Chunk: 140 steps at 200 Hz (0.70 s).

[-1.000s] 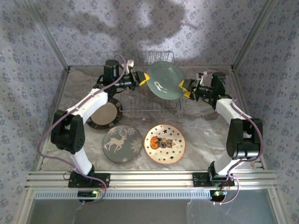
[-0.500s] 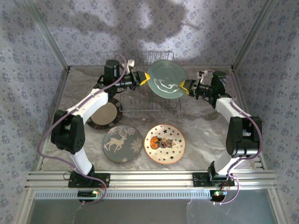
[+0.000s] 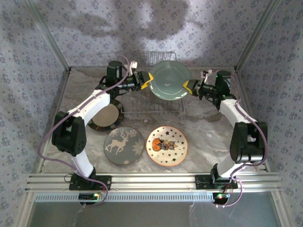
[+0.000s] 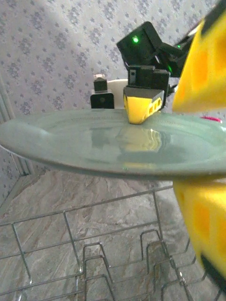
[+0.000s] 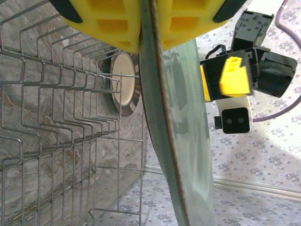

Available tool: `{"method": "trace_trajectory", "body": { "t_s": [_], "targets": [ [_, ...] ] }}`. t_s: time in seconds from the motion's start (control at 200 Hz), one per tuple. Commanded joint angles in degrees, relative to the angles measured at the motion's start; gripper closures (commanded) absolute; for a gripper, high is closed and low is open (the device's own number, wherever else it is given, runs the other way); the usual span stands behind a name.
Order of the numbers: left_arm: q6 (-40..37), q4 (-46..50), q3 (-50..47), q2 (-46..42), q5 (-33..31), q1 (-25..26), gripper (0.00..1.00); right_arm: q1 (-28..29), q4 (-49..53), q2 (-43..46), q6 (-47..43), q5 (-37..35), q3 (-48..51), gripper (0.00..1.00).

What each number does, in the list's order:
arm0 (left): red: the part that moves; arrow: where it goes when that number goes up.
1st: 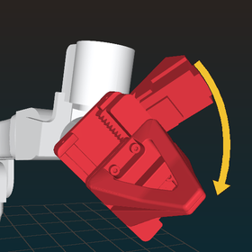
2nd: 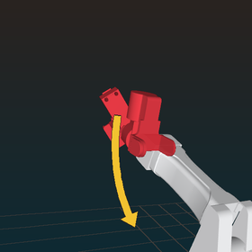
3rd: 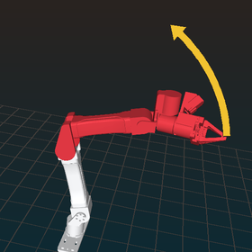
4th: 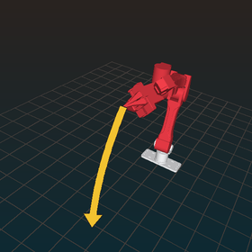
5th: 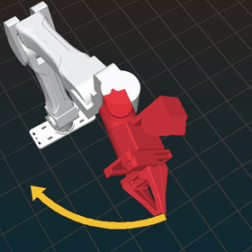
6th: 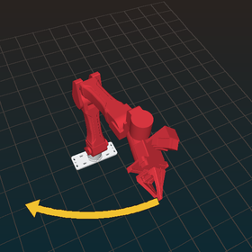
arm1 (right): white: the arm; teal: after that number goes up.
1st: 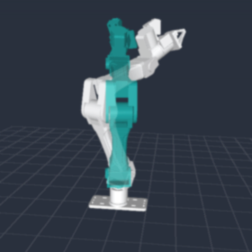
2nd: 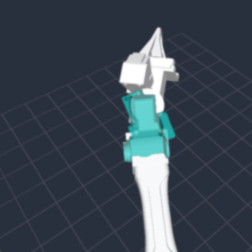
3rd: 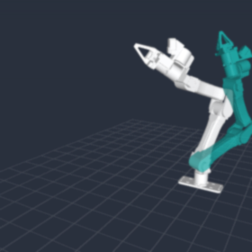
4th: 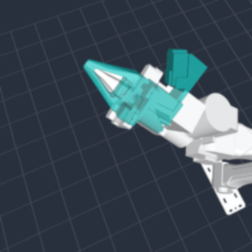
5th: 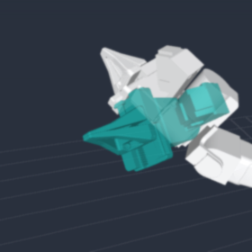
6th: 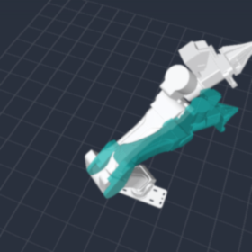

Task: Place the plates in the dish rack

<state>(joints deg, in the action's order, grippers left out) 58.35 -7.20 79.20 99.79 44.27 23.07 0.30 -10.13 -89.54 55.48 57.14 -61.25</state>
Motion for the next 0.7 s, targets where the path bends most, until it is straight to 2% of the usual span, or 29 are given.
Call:
{"method": "trace_trajectory", "body": {
  "t_s": [0.0, 0.035, 0.11, 0.19, 0.325, 0.495, 0.64, 0.695],
  "targets": [
    [-4.3, 2.8, 2.8, -2.1, -0.3, 0.4, 0.41, 0.1, 1.4, 5.0, -1.9, -2.5, -2.1, 1.0],
    [-5.1, 4.0, 2.9, -2.1, -0.7, 0.5, 0.38, 0.0, 2.3, 5.7, -2.0, -3.2, -2.3, 1.0],
    [-6.5, 5.8, 3.1, -2.3, -1.6, 0.5, 0.15, 0.1, 3.3, 6.9, -1.7, -4.5, -3.0, 1.0],
    [-8.2, 8.4, 3.7, -2.5, -2.9, 0.5, 0.01, 0.5, 7.9, 8.2, -3.6, -7.2, -4.6, 1.0],
    [-15.1, 17.9, 6.8, -4.0, -9.5, 0.5, 0.01, 1.2, 17.5, 10.0, -9.0, -13.2, -9.3, 1.0],
    [-23.0, 28.4, 11.9, -6.2, -15.3, -0.4, 0.01, 1.7, 23.1, 11.6, -10.3, -17.6, -12.7, 1.0],
    [-28.9, 36.5, 15.2, -8.5, -20.1, -1.8, 0.01, 5.1, 30.1, 13.9, -14.5, -28.6, -15.6, 1.0],
    [-31.8, 41.1, 17.2, -9.2, -24.4, -1.8, 0.01, 6.8, 30.7, 15.4, -14.9, -33.5, -15.6, 1.0]
  ]
}}
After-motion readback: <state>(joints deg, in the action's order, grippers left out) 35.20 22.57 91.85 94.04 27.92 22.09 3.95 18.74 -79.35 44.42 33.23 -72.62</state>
